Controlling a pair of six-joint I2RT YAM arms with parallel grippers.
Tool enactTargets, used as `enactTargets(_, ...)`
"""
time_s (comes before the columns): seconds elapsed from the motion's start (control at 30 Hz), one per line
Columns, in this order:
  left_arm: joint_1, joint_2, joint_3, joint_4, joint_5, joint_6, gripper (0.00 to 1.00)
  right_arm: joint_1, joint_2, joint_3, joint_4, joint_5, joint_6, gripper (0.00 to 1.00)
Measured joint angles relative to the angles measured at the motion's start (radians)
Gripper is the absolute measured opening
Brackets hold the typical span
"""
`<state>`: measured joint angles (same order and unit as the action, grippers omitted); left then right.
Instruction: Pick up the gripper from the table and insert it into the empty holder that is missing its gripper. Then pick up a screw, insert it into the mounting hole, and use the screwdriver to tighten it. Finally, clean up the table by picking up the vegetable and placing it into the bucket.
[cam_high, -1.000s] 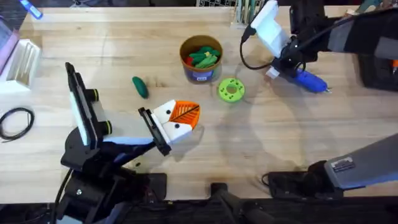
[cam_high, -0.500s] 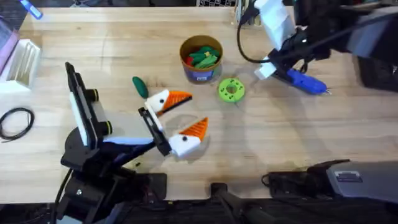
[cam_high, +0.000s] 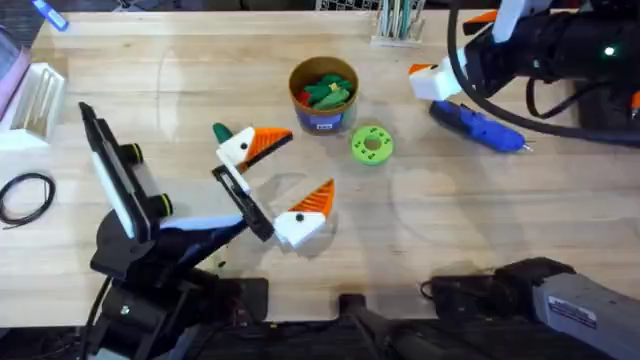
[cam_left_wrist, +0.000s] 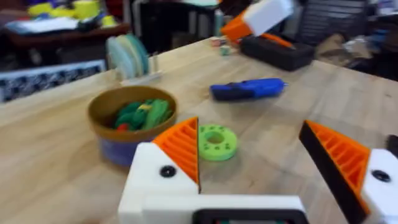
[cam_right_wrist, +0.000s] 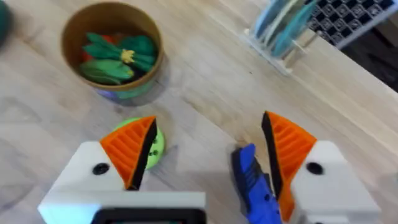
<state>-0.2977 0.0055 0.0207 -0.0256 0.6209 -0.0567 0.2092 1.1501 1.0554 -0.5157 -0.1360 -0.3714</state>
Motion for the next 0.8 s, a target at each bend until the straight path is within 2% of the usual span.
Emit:
enactTargets(0.13,0.000,0.004,0.104,-0.190,-0.143,-0.002,0.985,0.000,-0.004,0.000,-0.001,-0.077,0.007,0.991)
enactTargets(0.23,0.000,0.055,0.275,-0.408,-0.283,-0.003,0.985,0.000,-0.004,0.000,0.001,-0.119,0.011,0.991)
enactTargets(0.33,0.000,0.150,0.435,-0.556,-0.402,-0.003,0.985,0.000,-0.004,0.000,0.003,-0.141,0.018,0.991)
enactTargets(0.47,0.000,0.349,0.628,-0.741,-0.537,-0.018,0.985,0.000,-0.004,0.000,0.004,-0.152,0.035,0.991)
enactTargets(0.6,0.000,0.593,0.779,-0.881,-0.616,-0.065,0.985,0.000,-0.004,0.000,0.004,-0.158,0.062,0.990)
enactTargets(0.8,0.000,0.898,0.903,-0.910,-0.599,-0.092,0.985,0.000,-0.004,0.000,0.004,-0.158,0.081,0.991)
